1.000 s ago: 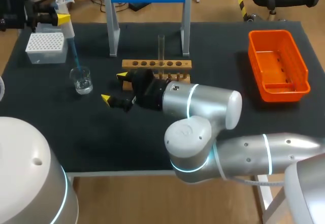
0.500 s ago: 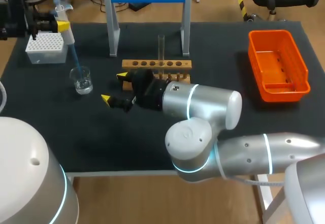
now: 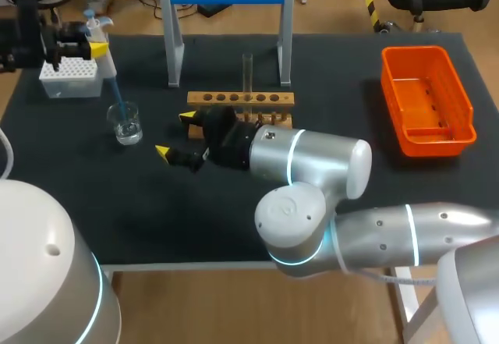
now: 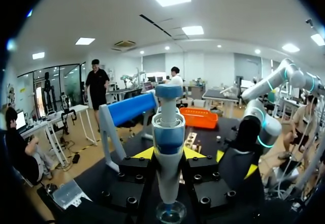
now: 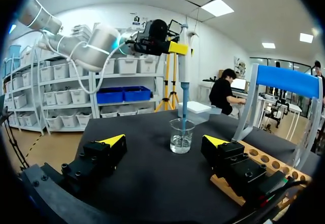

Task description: Invert the test tube, pick up the pipette, mount the tip to pipette, aspirate from beaker and dispense into the tube, eject the tip, return the pipette, and cap with the stopper.

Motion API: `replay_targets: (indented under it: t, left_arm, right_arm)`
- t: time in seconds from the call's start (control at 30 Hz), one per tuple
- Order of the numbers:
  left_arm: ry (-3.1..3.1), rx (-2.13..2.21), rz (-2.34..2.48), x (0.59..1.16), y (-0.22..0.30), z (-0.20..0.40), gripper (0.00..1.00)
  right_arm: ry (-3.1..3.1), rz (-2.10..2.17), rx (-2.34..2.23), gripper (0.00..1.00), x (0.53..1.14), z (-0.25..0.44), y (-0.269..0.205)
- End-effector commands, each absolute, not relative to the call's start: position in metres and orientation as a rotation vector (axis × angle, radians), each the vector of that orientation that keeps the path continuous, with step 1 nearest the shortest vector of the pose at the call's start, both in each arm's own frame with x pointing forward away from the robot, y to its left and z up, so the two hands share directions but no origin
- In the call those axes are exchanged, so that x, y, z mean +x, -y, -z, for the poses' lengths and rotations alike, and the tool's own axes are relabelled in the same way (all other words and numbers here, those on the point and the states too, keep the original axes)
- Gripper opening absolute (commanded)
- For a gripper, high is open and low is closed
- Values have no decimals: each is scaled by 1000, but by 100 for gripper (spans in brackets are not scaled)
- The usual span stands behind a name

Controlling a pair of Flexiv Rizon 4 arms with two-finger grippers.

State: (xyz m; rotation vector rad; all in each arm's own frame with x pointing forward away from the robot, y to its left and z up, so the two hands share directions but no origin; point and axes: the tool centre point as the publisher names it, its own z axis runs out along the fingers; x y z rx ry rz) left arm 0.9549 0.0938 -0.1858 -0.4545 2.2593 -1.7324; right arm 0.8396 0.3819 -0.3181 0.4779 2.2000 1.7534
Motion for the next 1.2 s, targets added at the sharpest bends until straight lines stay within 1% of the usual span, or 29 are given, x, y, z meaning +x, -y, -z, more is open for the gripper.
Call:
replay_targets:
  t: [0.03,1.2]
  left_arm:
    - [-2251,-455,1740,958,-94,192,0]
    - [-2247,-487,1705,957,-98,203,0]
  right_arm:
    - [-2204,-1752,478,100,840,318,-382]
    - [-2204,-1752,478,100,840,318,-382]
